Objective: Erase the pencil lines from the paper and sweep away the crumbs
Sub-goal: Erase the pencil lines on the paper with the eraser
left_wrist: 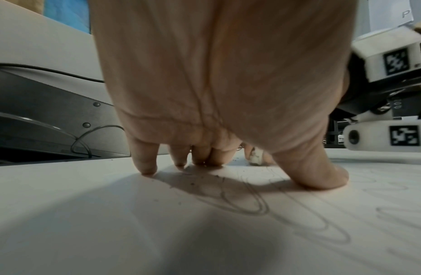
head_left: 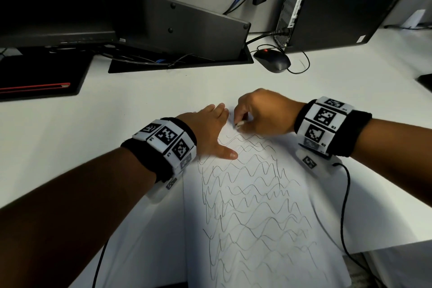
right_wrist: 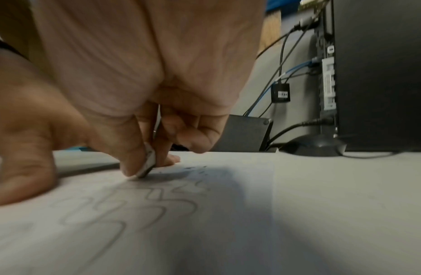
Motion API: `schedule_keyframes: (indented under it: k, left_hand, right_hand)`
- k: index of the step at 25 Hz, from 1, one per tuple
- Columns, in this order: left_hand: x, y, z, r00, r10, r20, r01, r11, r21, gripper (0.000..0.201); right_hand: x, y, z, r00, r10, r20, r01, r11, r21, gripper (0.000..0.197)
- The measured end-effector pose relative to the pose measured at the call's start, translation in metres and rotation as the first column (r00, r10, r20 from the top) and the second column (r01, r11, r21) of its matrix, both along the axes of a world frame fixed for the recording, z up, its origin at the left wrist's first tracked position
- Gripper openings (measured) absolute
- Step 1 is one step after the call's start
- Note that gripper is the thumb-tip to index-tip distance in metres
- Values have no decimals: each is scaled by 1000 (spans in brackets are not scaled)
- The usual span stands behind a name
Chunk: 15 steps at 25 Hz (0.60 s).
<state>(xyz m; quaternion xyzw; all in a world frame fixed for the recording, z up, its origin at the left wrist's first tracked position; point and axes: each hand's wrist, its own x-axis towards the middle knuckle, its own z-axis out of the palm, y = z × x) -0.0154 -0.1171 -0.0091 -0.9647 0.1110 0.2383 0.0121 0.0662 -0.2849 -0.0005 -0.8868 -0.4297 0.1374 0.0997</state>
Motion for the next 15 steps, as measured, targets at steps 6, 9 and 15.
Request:
schedule_keyframes:
  k: [6,9,15]
  left_hand:
    - [2,1,-2,1000,-3,-6,4,1000,8,110]
    - [3,3,-4,1000,0,-12,0,1000,4,111]
    - [1,5,-4,1000,-1,-21,1,1000,-3,111]
  right_hand:
    - [4,-2,-1,997,-56,45,54,998,27,11]
    - [-2,-3,-4,999,-9,-33,10,999,32,8]
    - [15,-7,-7,993,-115,-5,115,986,120,5]
